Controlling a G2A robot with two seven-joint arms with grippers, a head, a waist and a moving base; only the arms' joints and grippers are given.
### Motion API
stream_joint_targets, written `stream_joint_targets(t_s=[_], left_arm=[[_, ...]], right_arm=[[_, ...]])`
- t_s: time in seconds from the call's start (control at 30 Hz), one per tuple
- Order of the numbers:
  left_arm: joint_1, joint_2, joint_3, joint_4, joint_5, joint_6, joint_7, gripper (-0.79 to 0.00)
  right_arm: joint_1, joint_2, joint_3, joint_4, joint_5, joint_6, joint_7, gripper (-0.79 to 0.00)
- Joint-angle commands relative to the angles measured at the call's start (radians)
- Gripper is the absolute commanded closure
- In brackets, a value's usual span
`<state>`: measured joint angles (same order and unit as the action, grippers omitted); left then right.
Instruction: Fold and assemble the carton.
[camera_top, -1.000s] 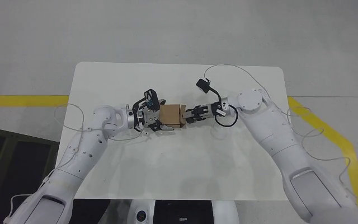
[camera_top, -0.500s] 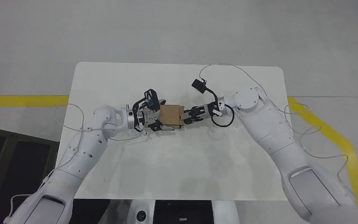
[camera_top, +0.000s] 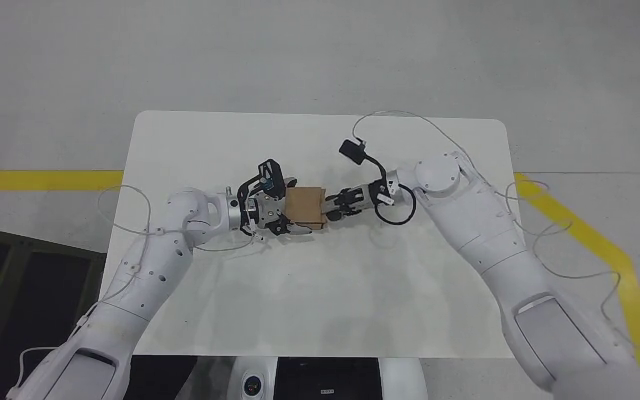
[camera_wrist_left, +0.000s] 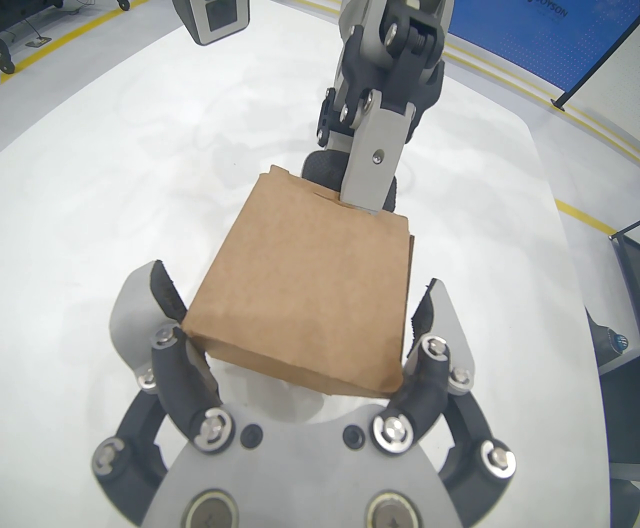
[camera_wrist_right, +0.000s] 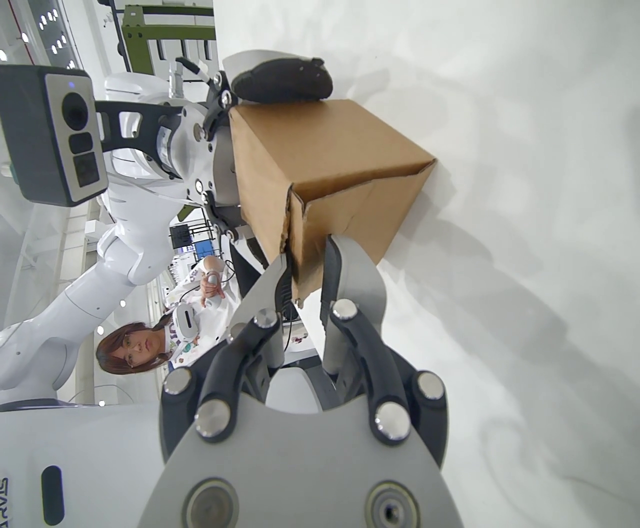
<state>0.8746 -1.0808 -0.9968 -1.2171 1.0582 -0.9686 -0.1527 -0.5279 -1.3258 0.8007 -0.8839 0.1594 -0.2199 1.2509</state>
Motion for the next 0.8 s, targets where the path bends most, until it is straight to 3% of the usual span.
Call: stream_joint_targets(t_s=[0.0,0.23,0.37,0.77], left_arm=[[-0.001,0.000,0.000,0.001,0.000,-0.001,-0.001,-0.785],[-0.002,-0.001,0.003,0.003,-0.004,0.000,-0.005,-0.785],[-0.004,-0.002,0.004,0.003,-0.007,-0.001,-0.007,-0.785],[-0.007,-0.004,0.008,0.003,-0.009,-0.001,-0.008,-0.785]], right_arm=[[-0.007,0.006,0.015,-0.005,0.006,-0.009,0.000,-0.172],[-0.046,0.038,0.082,-0.057,0.002,-0.008,0.006,-0.145],[-0.067,0.053,0.108,-0.079,-0.015,0.010,0.006,0.000],[-0.067,0.033,0.048,-0.094,-0.012,0.041,0.002,0.000]])
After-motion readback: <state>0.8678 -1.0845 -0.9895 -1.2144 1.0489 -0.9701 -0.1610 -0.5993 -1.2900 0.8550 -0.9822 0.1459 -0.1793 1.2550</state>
